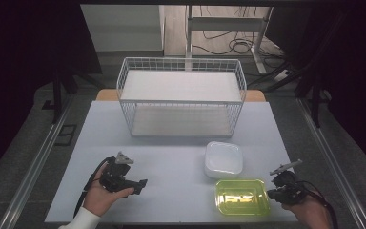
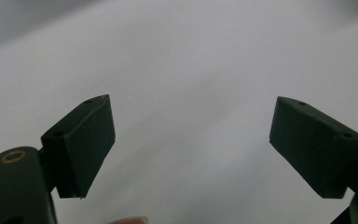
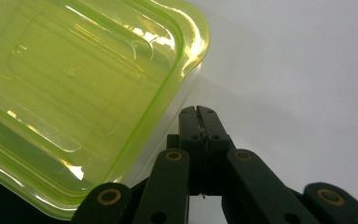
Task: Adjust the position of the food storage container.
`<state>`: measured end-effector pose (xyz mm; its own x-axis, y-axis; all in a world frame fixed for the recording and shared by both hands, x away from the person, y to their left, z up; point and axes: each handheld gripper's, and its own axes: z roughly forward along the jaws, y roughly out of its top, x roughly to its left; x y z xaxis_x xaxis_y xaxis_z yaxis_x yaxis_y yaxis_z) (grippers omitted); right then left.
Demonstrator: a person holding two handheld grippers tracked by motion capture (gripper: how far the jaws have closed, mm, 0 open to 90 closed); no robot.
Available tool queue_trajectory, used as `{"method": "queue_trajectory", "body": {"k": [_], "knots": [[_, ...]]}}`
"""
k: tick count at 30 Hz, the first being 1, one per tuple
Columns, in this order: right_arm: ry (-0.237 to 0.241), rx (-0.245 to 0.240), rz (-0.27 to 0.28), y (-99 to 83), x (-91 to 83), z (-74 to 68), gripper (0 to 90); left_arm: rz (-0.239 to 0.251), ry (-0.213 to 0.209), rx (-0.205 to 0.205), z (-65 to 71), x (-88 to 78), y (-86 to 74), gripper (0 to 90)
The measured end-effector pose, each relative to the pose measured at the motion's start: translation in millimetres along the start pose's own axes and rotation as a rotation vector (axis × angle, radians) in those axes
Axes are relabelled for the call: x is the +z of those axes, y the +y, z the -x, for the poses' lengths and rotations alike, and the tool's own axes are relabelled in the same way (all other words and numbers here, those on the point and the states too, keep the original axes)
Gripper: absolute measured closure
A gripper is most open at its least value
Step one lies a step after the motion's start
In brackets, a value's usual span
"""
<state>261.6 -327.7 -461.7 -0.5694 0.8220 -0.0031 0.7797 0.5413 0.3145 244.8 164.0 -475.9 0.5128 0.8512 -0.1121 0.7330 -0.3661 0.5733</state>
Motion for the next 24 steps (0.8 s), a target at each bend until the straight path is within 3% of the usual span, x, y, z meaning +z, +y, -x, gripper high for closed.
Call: {"method": "queue_trajectory", "body": {"k": [7,24], "knots": [[0.030,-0.048,-0.005,11.1,8.2,-25.7,89.0,0.000,0.000,0.000,-0.4,-0.2,0.0,14.1],[0.074,-0.130,-0.023,38.8,22.4,-73.6,89.0,-0.003,-0.004,0.003,-1.4,-0.3,-0.2,14.0]]}}
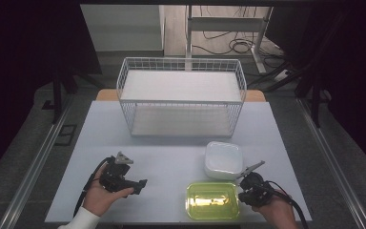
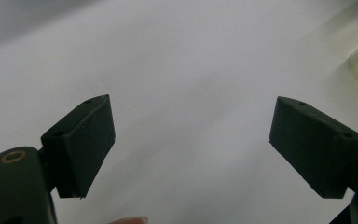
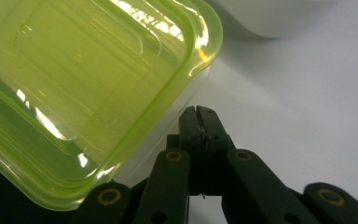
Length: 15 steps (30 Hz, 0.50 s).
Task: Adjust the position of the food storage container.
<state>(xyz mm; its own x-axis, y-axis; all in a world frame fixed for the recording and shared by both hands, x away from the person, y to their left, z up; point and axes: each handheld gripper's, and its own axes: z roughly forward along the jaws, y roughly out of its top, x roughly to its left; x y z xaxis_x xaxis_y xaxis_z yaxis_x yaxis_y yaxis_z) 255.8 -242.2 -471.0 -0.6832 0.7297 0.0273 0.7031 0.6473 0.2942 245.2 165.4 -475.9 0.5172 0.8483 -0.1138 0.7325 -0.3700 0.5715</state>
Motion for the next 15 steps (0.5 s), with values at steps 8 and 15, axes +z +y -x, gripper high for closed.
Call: {"method": "queue_trajectory", "body": {"k": [8,15], "knots": [[0.026,-0.027,0.000,8.5,6.7,-15.0,89.0,-0.001,-0.001,-0.002,-1.1,0.3,-0.3,14.0],[0.044,-0.057,0.004,22.3,12.6,-27.9,89.0,-0.002,-0.002,-0.006,-1.6,0.7,0.0,14.0]]}}
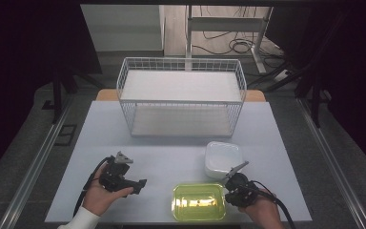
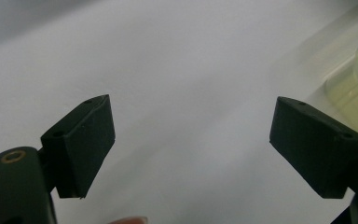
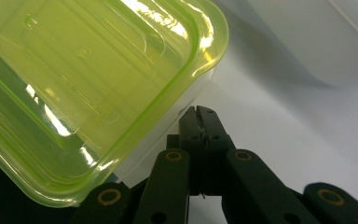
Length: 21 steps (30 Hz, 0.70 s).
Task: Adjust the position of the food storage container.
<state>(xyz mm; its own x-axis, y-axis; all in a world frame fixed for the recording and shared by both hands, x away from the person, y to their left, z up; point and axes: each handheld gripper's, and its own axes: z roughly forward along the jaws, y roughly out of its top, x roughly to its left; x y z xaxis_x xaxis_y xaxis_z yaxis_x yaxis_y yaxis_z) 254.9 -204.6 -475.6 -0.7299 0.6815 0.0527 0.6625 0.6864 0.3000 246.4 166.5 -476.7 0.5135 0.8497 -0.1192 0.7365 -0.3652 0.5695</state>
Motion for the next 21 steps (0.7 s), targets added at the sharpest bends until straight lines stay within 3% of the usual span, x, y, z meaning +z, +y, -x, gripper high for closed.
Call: {"method": "queue_trajectory", "body": {"k": [9,21], "knots": [[0.023,-0.036,0.014,16.3,8.4,-14.3,89.0,0.004,0.002,-0.005,-1.5,-1.4,-0.8,13.9],[0.017,-0.001,0.084,6.9,-2.1,-3.6,88.3,0.018,0.005,-0.026,-2.6,-3.9,-0.9,13.7]]}}
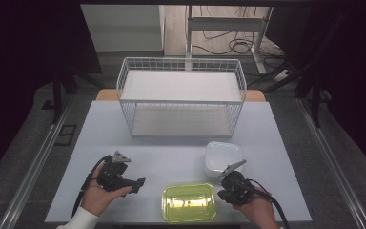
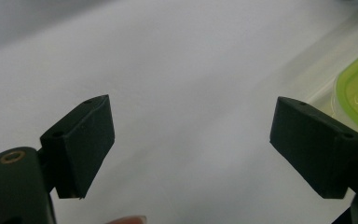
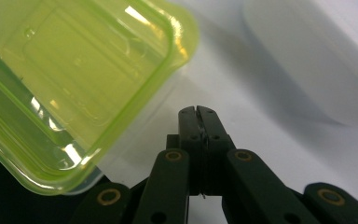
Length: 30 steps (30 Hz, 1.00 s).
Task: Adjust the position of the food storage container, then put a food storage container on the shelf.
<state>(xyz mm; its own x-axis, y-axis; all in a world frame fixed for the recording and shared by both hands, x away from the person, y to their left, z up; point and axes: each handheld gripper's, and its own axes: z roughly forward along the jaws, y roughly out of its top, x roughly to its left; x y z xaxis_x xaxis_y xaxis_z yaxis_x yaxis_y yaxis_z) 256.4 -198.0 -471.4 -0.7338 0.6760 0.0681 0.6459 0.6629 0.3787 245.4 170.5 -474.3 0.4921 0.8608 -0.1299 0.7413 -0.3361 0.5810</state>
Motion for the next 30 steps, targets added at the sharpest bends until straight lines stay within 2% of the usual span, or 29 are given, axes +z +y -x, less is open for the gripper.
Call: {"method": "queue_trajectory", "body": {"k": [3,6,11,15,18,21,30], "knots": [[-0.015,0.012,0.033,-4.2,-6.2,5.1,81.5,0.003,0.002,-0.010,0.5,-1.2,0.0,13.6],[-0.014,0.045,0.087,-10.5,-13.0,10.3,66.4,0.019,-0.005,-0.033,1.0,-3.8,-0.3,13.5],[-0.001,0.113,0.145,-21.3,-21.8,20.5,44.8,0.022,-0.011,-0.052,1.6,-4.8,-0.7,13.5],[0.003,0.152,0.191,-23.1,-26.4,25.1,35.2,0.026,-0.021,-0.062,2.8,-5.2,-0.9,13.6],[0.035,0.177,0.221,-23.2,-28.1,27.2,31.3,0.038,-0.026,-0.074,3.0,-7.6,-0.9,14.6],[0.061,0.182,0.238,-23.7,-28.7,28.2,29.7,0.052,-0.032,-0.088,2.7,-10.1,-1.4,15.0],[0.096,0.213,0.268,-23.7,-28.0,27.1,28.8,0.066,-0.073,-0.134,10.3,-15.1,-1.8,17.2]]}}
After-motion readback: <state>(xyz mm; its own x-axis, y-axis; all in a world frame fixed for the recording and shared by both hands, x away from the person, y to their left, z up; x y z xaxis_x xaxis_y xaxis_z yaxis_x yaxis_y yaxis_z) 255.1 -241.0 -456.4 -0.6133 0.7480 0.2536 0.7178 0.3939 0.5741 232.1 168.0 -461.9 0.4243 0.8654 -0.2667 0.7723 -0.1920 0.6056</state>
